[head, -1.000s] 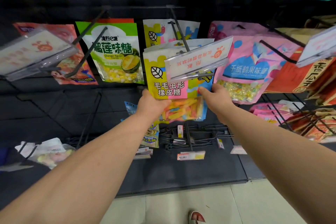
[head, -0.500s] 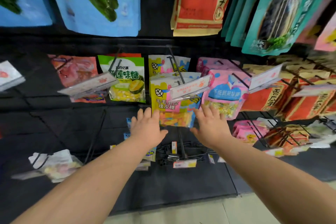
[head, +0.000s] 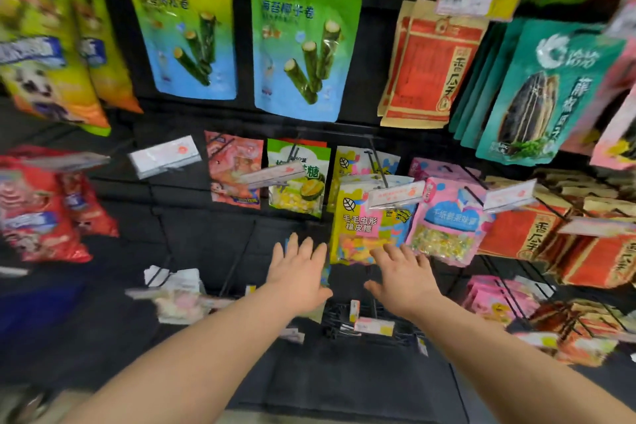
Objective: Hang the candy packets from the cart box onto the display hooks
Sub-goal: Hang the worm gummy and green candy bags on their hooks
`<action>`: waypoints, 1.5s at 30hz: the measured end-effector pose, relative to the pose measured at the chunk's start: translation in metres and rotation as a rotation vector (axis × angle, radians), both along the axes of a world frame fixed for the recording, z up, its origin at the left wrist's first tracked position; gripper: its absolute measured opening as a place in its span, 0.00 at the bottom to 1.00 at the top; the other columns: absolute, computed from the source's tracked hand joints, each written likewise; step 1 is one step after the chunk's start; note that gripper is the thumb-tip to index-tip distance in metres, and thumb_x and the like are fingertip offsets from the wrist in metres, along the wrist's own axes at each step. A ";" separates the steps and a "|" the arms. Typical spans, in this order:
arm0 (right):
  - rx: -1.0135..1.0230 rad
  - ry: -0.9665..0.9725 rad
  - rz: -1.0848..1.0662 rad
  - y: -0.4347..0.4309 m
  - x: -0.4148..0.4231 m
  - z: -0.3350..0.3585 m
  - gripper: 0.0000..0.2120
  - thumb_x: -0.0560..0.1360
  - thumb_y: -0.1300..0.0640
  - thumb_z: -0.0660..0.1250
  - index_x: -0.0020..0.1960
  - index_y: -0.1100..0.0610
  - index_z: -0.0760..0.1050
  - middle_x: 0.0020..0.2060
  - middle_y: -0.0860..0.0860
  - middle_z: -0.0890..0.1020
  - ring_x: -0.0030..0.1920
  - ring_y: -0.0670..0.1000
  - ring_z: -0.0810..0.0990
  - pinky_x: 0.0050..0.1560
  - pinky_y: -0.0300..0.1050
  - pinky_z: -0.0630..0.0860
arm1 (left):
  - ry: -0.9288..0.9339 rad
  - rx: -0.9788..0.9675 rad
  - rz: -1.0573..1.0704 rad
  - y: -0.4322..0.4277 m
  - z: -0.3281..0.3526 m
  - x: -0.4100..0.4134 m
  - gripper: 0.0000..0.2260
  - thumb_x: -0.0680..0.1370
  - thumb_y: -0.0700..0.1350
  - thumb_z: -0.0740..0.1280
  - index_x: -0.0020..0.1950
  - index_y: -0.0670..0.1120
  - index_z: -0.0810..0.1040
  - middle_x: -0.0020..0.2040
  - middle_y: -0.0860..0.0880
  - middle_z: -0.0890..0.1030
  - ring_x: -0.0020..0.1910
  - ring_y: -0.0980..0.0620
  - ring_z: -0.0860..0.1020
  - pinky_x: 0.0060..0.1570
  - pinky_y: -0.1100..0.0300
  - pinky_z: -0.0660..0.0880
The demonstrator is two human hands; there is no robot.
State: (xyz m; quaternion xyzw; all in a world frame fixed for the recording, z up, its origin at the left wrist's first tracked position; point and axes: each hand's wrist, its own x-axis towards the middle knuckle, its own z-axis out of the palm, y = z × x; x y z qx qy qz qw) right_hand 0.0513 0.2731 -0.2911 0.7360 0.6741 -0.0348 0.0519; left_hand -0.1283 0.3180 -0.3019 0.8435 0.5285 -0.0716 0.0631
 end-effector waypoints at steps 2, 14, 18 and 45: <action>-0.009 0.007 0.041 -0.006 -0.008 -0.001 0.31 0.77 0.40 0.58 0.75 0.50 0.55 0.75 0.51 0.58 0.76 0.57 0.53 0.73 0.61 0.56 | 0.007 -0.005 0.041 -0.011 0.003 -0.012 0.37 0.79 0.61 0.59 0.80 0.48 0.44 0.80 0.44 0.47 0.78 0.40 0.42 0.75 0.40 0.45; -0.087 0.050 0.285 -0.070 -0.019 -0.005 0.31 0.79 0.42 0.57 0.77 0.49 0.51 0.77 0.49 0.54 0.78 0.56 0.48 0.74 0.60 0.51 | 0.009 -0.001 0.366 -0.112 -0.006 -0.049 0.37 0.77 0.62 0.61 0.79 0.47 0.49 0.78 0.44 0.55 0.78 0.40 0.50 0.74 0.43 0.52; -0.127 0.048 0.360 -0.089 -0.034 -0.014 0.31 0.79 0.41 0.57 0.76 0.51 0.53 0.77 0.50 0.55 0.77 0.57 0.50 0.74 0.60 0.52 | 0.044 -0.035 0.436 -0.158 -0.017 -0.064 0.37 0.77 0.62 0.61 0.79 0.47 0.50 0.78 0.45 0.55 0.78 0.41 0.51 0.73 0.43 0.52; -0.143 0.030 1.017 -0.158 -0.497 0.001 0.30 0.79 0.43 0.58 0.77 0.49 0.52 0.77 0.49 0.55 0.78 0.56 0.49 0.74 0.58 0.52 | 0.058 0.000 1.019 -0.341 -0.008 -0.480 0.36 0.77 0.61 0.60 0.79 0.47 0.50 0.79 0.44 0.55 0.78 0.41 0.52 0.73 0.44 0.55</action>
